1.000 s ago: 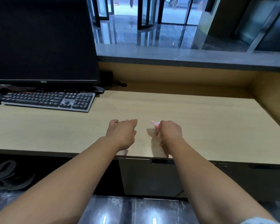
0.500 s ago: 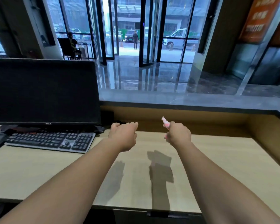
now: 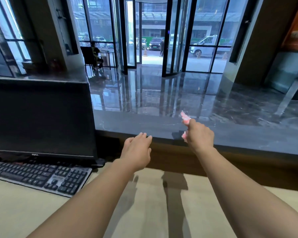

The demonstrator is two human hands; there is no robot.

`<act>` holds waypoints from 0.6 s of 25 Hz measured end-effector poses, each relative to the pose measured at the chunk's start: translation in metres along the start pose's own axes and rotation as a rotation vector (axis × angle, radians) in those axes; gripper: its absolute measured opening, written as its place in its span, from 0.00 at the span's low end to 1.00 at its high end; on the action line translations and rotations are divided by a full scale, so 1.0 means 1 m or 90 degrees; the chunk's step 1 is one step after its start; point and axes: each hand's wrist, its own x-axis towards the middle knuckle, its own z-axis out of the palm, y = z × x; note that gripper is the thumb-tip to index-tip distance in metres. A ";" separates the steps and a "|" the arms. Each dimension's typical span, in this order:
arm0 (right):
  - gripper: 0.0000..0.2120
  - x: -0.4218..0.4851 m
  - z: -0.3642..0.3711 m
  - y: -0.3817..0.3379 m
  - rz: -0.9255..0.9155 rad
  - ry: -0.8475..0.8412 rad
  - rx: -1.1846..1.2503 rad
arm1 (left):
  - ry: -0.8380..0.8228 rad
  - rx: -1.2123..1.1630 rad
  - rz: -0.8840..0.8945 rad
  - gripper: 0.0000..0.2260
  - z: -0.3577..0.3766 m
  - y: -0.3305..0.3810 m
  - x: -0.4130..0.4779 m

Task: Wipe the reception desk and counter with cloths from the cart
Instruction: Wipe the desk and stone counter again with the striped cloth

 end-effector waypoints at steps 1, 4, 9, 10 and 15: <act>0.24 0.010 0.007 0.000 -0.006 0.008 0.007 | -0.001 0.001 -0.007 0.22 0.004 -0.002 0.006; 0.21 0.024 0.040 -0.003 -0.009 0.001 0.002 | -0.016 -0.001 -0.037 0.23 0.016 -0.012 0.018; 0.17 0.024 0.090 -0.034 0.047 -0.075 -0.073 | -0.014 -0.033 -0.063 0.23 0.027 -0.039 0.026; 0.17 0.025 0.093 -0.046 0.030 -0.084 -0.072 | -0.010 -0.034 -0.068 0.24 0.027 -0.046 0.026; 0.21 0.027 0.121 -0.146 -0.086 -0.171 0.002 | 0.026 -0.072 -0.070 0.23 0.022 -0.089 0.023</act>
